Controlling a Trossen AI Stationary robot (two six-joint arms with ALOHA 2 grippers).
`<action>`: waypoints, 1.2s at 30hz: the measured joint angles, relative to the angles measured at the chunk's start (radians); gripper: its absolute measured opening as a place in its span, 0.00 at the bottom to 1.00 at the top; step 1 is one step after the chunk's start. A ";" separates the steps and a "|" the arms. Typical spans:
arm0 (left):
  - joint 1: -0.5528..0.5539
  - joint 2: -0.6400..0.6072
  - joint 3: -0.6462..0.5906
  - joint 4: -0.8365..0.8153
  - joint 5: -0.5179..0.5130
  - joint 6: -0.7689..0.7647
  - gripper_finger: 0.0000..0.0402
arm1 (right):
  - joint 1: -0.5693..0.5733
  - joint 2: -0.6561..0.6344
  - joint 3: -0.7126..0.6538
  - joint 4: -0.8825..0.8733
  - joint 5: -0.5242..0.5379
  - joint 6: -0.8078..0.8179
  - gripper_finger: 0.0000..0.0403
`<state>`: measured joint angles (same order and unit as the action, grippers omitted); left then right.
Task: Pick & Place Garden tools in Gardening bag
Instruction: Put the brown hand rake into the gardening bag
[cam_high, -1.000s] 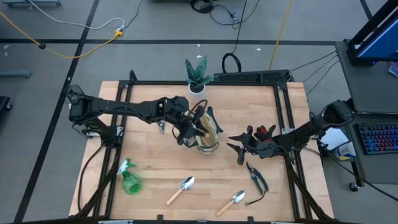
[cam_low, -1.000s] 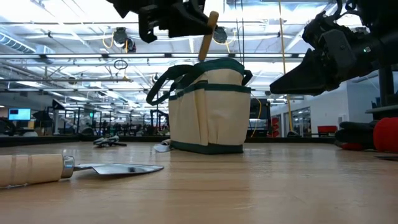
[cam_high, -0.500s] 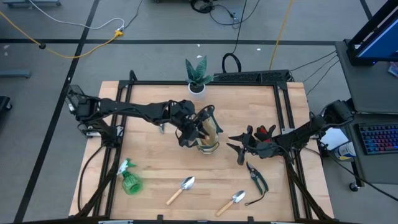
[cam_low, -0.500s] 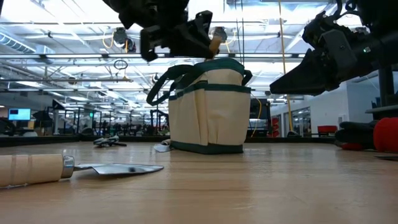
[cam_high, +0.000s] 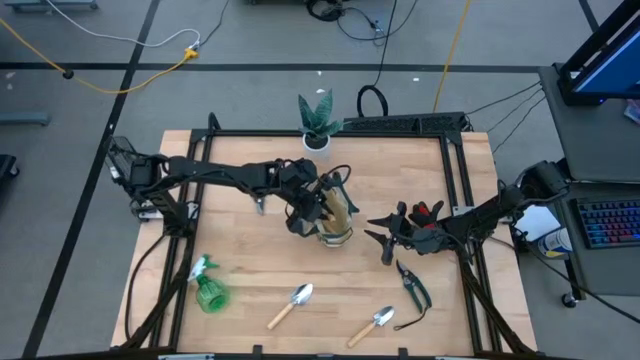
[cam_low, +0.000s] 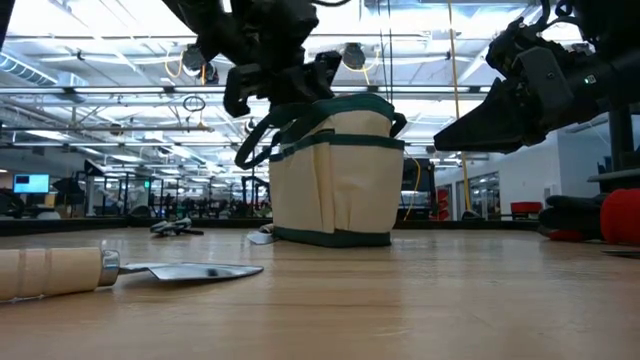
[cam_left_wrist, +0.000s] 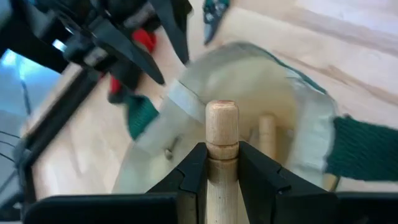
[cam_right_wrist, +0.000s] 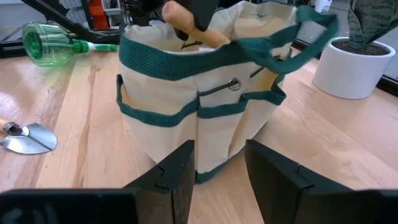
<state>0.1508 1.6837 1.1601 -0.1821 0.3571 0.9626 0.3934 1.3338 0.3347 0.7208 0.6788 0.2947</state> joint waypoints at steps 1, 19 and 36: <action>0.002 0.006 0.000 0.001 0.001 0.000 0.18 | 0.000 0.000 0.000 0.000 0.000 0.000 0.33; -0.002 0.111 0.000 -0.041 0.009 -0.049 0.18 | 0.000 0.000 0.000 -0.011 0.000 0.000 0.33; -0.043 0.130 0.001 -0.033 -0.072 -0.120 0.24 | 0.000 0.000 0.000 -0.016 0.000 0.004 0.33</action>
<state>0.1083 1.8137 1.1610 -0.2154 0.2848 0.8430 0.3932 1.3334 0.3347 0.7052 0.6788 0.2989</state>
